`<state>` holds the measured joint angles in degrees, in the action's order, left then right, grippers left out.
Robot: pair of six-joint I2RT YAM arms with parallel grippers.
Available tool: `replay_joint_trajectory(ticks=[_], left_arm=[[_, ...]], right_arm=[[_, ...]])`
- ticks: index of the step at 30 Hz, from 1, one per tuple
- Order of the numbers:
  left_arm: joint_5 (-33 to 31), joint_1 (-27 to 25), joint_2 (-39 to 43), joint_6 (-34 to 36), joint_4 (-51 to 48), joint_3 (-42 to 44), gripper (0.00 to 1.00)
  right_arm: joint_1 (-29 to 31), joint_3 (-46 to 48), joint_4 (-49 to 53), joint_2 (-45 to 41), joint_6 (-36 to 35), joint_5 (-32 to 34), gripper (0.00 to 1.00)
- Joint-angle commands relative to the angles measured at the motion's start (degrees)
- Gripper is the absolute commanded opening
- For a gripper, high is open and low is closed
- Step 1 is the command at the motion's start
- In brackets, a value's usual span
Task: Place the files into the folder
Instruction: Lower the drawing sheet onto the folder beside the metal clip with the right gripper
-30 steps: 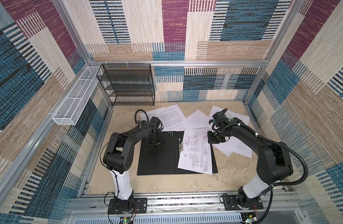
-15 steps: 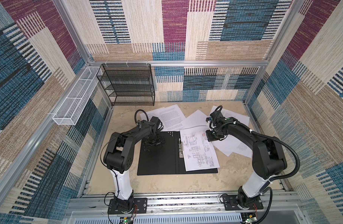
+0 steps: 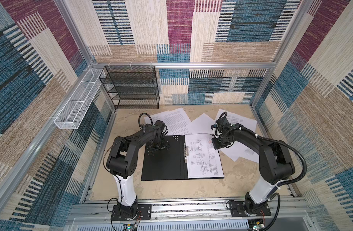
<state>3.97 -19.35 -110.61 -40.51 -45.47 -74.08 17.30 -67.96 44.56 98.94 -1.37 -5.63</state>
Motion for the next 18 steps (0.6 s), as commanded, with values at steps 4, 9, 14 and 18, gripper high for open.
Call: replay_joint_trajectory(ticks=[4, 9, 14, 18], left_arm=[[1.1, 0.3, -1.5, -0.3, 1.2, 1.1, 1.00], [1.4, 0.3, -1.4, -0.5, 1.5, 1.3, 1.00], [1.6, 0.3, -1.6, -0.5, 1.6, 1.3, 1.00], [1.8, 0.4, -1.6, -0.5, 1.8, 1.5, 0.99]], right_arm=[[0.1, -0.1, -1.0, 0.5, -0.2, -1.6, 0.00], [0.1, -0.3, -1.4, 0.7, 0.7, -2.8, 0.00], [0.1, 0.0, -1.2, 0.8, 1.4, -3.9, 0.00], [0.1, 0.6, -0.5, 0.4, 1.4, -2.8, 0.00]])
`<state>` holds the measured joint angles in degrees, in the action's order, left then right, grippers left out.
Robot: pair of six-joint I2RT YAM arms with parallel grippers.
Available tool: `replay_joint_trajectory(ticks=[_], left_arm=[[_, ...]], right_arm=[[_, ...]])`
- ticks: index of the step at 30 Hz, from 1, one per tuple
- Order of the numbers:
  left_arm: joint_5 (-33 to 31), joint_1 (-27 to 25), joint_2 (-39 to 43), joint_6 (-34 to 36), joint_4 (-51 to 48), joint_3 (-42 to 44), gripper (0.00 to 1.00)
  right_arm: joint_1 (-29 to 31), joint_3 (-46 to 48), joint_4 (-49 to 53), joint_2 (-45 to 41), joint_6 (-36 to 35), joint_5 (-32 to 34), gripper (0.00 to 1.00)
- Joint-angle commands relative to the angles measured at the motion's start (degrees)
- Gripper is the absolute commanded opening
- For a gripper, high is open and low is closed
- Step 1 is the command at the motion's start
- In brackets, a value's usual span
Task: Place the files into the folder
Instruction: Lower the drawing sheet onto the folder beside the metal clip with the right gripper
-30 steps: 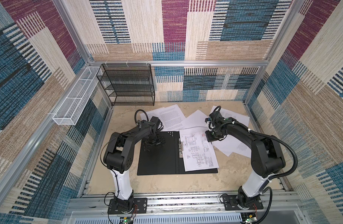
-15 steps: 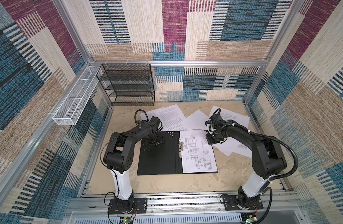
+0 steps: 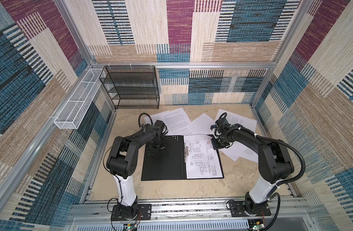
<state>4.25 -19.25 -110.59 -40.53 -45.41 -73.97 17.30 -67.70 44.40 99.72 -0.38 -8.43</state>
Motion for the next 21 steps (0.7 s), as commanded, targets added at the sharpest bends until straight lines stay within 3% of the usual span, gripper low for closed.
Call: replay_joint_trajectory(ticks=[1, 11, 21], left_arm=[[1.5, 0.3, -1.7, -0.5, 1.6, 1.4, 0.99], [1.8, 0.3, -1.7, -0.7, 1.9, 1.6, 0.99], [1.9, 0.3, -1.8, -0.7, 2.0, 1.8, 0.99]], right_arm=[[0.1, 0.5, -0.2, -0.5, 0.4, 0.1, 0.00], [0.1, 1.6, 0.2, -1.0, -0.4, 4.5, 0.00], [0.2, 0.9, -0.3, -0.2, -0.7, 3.0, 0.01]])
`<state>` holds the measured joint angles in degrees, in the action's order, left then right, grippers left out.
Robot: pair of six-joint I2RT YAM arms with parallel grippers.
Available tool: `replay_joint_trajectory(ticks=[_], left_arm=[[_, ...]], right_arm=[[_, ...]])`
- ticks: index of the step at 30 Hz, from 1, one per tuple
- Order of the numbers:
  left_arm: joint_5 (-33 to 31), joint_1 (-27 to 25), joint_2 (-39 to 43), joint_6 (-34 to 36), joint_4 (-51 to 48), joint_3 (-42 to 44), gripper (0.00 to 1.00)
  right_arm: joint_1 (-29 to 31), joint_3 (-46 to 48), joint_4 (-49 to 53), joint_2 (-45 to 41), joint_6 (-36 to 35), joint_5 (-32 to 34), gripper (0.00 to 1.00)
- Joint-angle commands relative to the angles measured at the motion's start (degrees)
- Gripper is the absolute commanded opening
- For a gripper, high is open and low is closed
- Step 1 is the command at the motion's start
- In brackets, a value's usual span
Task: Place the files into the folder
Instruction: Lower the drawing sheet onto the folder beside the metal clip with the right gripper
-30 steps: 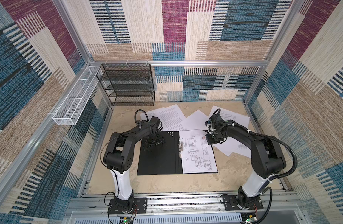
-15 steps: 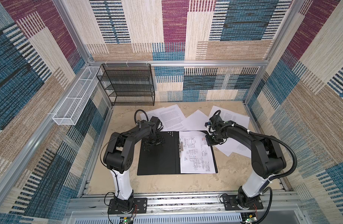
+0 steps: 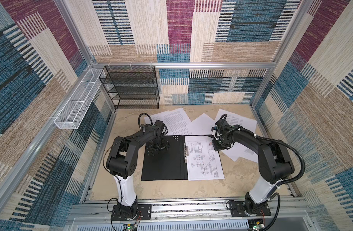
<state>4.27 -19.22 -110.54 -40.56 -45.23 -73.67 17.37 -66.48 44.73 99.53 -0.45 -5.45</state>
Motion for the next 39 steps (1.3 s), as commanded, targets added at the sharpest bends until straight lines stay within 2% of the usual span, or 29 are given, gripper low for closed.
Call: replay_joint_trajectory(ticks=[1, 10, 19, 26, 30, 33, 35, 36, 38, 39], left_arm=[[2.0, 0.3, -1.9, -0.7, 1.9, 1.4, 0.98], [2.4, 0.3, -2.3, -0.7, 2.1, 1.6, 0.98], [2.8, 0.4, -2.4, -0.8, 2.3, 1.8, 0.98], [3.0, 0.3, -2.5, -0.8, 2.5, 1.9, 0.97], [3.0, 0.4, -2.4, -0.8, 2.5, 1.9, 0.97], [3.0, 0.4, -2.3, -0.9, 2.5, 2.0, 0.97], [3.0, 0.5, -2.4, -0.8, 2.4, 2.0, 0.97], [3.0, 0.6, -2.4, -0.9, 2.4, 2.1, 0.97], [3.2, 0.8, -2.4, -0.9, 2.5, 2.1, 0.97], [3.3, 0.8, -2.5, -0.9, 2.4, 2.1, 0.97]], right_arm=[[0.1, -0.2, -0.7, -0.1, -0.5, -0.1, 0.02], [0.1, -0.8, -1.2, 0.5, 0.4, -2.7, 0.04], [0.0, -0.3, -1.1, 0.3, 1.4, -2.5, 0.05], [0.0, 0.6, -1.2, -0.8, 1.7, -2.0, 0.16], [0.1, 0.7, -2.1, -1.1, 2.0, -1.2, 0.28], [0.0, 0.4, -2.5, -1.2, 2.5, 0.0, 0.44], [0.0, 0.3, -2.9, -1.5, 2.9, 1.1, 0.64], [0.0, 0.3, -3.2, -1.8, 3.1, 1.3, 0.67], [-0.1, 0.5, -3.5, -2.1, 3.6, 1.6, 0.99], [-0.3, 0.6, -3.6, -2.2, 3.9, 2.2, 1.00]])
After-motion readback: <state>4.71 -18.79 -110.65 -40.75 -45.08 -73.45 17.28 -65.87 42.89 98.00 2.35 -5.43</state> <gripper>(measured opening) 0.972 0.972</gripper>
